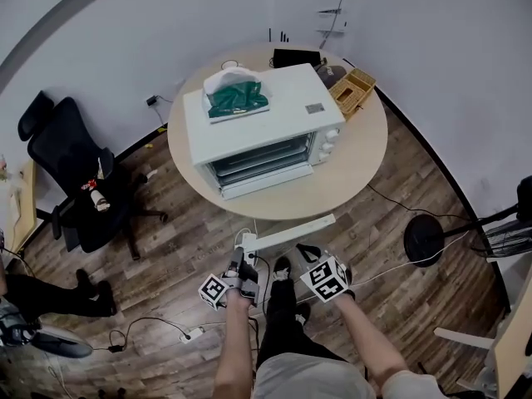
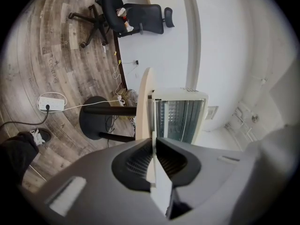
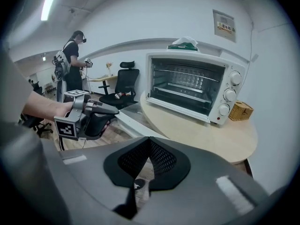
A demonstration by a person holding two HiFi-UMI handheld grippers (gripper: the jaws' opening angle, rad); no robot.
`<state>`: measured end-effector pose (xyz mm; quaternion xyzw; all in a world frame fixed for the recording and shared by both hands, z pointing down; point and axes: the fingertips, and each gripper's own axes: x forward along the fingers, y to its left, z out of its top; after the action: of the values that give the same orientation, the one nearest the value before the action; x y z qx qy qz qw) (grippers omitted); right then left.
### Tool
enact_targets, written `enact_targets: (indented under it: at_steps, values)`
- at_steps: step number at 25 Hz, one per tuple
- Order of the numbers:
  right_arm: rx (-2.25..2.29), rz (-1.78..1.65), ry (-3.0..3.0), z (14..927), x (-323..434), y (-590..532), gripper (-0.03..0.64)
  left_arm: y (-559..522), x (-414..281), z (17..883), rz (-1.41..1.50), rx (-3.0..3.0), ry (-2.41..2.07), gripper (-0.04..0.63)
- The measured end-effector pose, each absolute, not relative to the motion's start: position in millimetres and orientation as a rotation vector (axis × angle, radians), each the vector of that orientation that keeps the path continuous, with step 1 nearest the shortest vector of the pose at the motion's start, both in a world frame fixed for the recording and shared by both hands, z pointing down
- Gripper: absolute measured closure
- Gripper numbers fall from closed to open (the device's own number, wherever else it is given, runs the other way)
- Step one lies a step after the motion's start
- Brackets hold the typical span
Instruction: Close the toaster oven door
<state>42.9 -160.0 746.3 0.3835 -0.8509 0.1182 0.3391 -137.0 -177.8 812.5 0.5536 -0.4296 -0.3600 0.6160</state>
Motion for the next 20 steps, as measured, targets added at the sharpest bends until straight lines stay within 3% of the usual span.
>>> enact_targets:
  at_steps: [15,20]
  values:
    - [0.810,-0.230,-1.933,755.8,53.0,-171.4,0.612,-182.5,-137.5,788.5,-0.803,1.199,-0.977,0.512]
    - [0.736,-0.382,-1.873,762.3,47.4,-173.1,0.557,-184.3,-139.3,781.2,-0.805,1.182,-0.976,0.512]
